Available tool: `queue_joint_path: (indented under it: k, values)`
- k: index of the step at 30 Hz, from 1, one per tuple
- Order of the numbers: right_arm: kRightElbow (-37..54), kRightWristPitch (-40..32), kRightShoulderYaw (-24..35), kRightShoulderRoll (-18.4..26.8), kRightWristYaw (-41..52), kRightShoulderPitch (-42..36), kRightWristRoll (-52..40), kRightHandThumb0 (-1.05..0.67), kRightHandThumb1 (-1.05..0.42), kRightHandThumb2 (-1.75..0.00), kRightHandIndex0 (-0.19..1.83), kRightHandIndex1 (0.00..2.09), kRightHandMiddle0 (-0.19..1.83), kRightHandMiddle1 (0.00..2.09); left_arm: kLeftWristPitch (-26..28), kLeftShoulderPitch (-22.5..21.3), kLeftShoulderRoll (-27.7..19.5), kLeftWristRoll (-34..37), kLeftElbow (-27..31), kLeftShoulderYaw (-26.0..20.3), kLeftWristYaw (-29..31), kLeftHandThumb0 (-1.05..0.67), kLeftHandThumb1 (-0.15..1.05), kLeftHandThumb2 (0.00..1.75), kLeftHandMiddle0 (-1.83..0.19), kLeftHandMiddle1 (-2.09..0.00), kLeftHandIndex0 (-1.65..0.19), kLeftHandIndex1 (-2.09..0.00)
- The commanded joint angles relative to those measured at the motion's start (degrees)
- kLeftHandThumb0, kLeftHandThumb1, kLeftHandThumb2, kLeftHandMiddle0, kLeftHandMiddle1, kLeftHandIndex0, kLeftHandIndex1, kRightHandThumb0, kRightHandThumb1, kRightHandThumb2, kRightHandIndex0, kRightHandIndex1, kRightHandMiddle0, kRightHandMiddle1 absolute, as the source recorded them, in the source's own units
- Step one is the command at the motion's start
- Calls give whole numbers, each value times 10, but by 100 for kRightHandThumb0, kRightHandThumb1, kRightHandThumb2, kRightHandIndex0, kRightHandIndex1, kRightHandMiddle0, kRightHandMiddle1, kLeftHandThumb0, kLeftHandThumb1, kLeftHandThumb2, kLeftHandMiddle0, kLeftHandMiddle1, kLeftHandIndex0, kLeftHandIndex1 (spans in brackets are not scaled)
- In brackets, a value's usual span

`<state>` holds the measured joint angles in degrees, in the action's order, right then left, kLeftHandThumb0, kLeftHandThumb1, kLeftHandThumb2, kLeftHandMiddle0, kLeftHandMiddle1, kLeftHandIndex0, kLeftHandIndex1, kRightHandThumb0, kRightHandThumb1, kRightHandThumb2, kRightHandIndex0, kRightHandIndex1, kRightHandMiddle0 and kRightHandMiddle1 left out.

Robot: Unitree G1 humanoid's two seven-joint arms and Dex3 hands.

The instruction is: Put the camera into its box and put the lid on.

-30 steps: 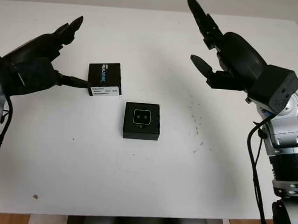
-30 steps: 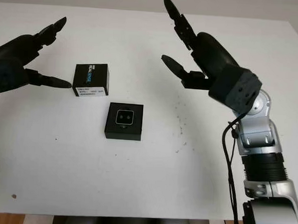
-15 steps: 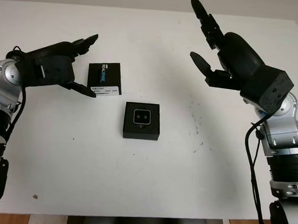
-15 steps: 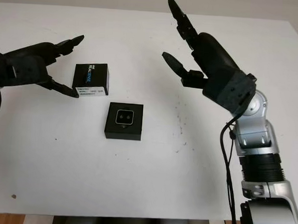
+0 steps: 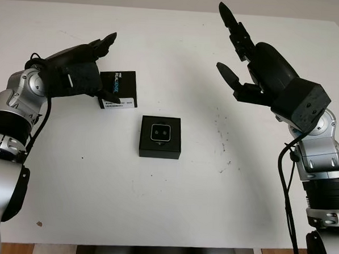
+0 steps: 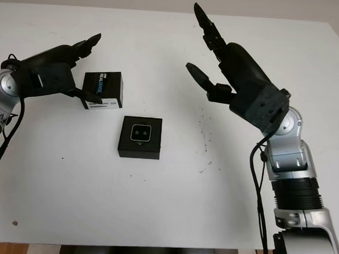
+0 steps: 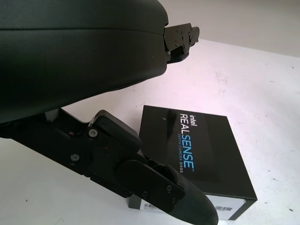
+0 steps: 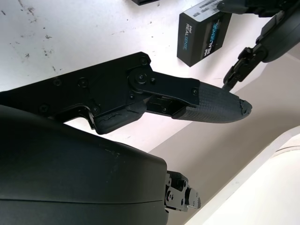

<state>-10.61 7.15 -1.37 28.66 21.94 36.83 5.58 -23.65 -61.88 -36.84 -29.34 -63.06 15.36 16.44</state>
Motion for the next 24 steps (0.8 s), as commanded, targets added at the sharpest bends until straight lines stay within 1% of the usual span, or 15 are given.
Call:
queue_joint_path:
  k: [1,3,7,13,20,24]
  values:
    - [6,1,8,-2,-2,-3,-4,-81,-105,-67,-19,0,-19,5,-10,-19,0,-6,-17,9,-1,-74,81,4,18,-4,18,-4]
    - [6,2,7,-1,-4,-4,0,-81,-105,-67,-19,0,-19,5,-16,-23,0,-12,-28,17,-2,-71,79,4,17,-5,18,-4]
    - [10,-3,8,-2,-7,-5,0,-80,-105,-68,-19,1,-19,5,-14,-31,-1,-25,-34,33,7,-71,79,5,15,-6,17,-5]
    - [7,3,7,-5,-13,-5,2,-80,-105,-69,-19,0,-19,4,-13,-33,0,-27,-36,41,27,-67,80,5,15,-6,15,-6]
    - [7,-2,11,-10,-13,-8,-6,-78,-105,-68,-19,0,-19,4,-31,-30,1,-37,-43,50,12,-69,80,5,11,-6,13,-6]
    - [9,-16,9,-15,-12,-12,-8,-79,-105,-69,-19,0,-18,4,-29,-31,9,-33,-52,46,8,-67,80,5,11,-6,12,-7]
